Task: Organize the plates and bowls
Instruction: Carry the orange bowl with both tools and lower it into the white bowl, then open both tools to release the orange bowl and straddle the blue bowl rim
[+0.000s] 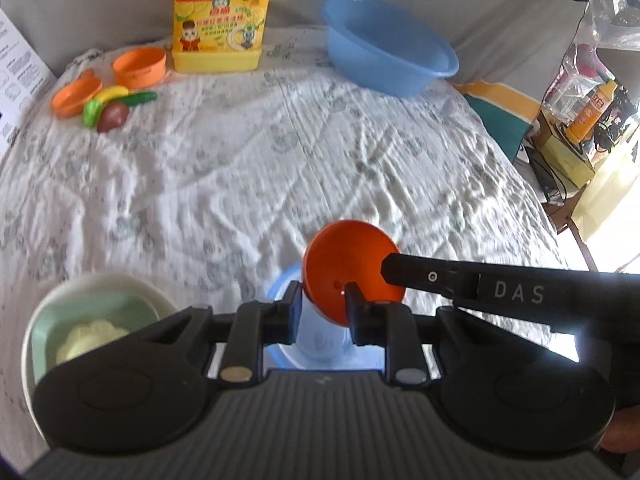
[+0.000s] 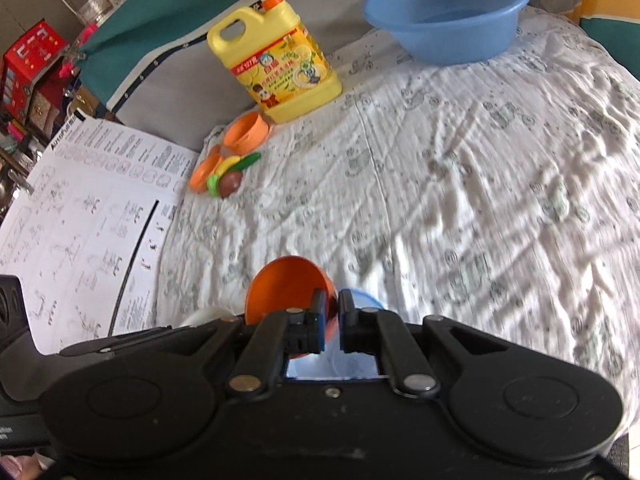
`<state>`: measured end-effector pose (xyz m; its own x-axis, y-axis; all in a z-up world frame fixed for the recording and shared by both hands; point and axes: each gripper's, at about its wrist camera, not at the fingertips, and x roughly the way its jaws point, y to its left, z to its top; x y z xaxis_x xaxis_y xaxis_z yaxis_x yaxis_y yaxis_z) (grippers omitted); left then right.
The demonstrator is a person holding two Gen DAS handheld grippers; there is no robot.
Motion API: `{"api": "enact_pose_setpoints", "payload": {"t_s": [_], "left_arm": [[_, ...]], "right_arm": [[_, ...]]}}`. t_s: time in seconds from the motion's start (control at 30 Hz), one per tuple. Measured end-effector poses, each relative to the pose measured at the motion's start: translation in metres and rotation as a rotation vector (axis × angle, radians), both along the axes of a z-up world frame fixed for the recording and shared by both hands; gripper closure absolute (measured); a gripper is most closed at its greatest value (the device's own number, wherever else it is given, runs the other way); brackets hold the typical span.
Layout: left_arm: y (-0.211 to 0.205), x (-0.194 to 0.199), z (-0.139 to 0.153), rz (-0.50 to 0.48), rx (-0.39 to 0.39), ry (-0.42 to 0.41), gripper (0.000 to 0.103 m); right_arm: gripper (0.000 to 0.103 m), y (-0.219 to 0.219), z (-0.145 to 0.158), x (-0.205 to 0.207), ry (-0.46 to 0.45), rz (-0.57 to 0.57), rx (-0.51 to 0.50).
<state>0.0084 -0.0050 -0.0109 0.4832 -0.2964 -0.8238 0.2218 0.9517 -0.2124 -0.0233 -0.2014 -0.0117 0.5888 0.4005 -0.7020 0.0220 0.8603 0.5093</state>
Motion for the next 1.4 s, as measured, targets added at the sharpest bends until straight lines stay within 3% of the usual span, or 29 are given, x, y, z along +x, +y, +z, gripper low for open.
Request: {"api": "enact_pose_setpoints", "payload": {"t_s": [0.77,0.8,0.83,0.9,0.97,1.03,1.17,1.23,1.4], "left_arm": [[-0.001,-0.003,-0.032,-0.008,0.004,0.093,0.079],[-0.001,-0.003,-0.032,-0.009,0.001,0.092,0.078],[-0.001,-0.003,-0.032,-0.009,-0.001,0.091,0.072],[0.0,-0.005,-0.029,0.001,0.0,0.076,0.059],[0.002,-0.009,-0.021,0.012,0.005,0.038,0.038],[0.007,-0.014,-0.012,0.028,0.003,-0.003,0.024],[0.014,-0.022,0.002,0.056,0.011,-0.075,0.003],[0.018,-0.024,0.005,0.068,0.016,-0.093,0.001],[0.028,-0.028,0.005,0.087,0.004,-0.092,0.0]], "right_arm": [[0.091,0.004,-0.027,-0.006,0.08,0.018,-0.007],[0.087,0.005,-0.028,-0.006,0.081,0.02,-0.004],[0.078,0.005,-0.027,-0.005,0.08,0.021,0.0],[0.071,0.006,-0.023,-0.005,0.061,0.022,-0.007],[0.065,0.005,-0.017,-0.006,0.037,0.025,-0.019],[0.03,0.003,-0.009,-0.008,0.005,0.018,-0.026],[0.014,0.001,0.002,-0.011,-0.051,0.006,-0.072],[0.006,0.001,0.005,-0.013,-0.069,-0.001,-0.085],[0.0,0.0,0.009,-0.019,-0.091,-0.011,-0.121]]}}
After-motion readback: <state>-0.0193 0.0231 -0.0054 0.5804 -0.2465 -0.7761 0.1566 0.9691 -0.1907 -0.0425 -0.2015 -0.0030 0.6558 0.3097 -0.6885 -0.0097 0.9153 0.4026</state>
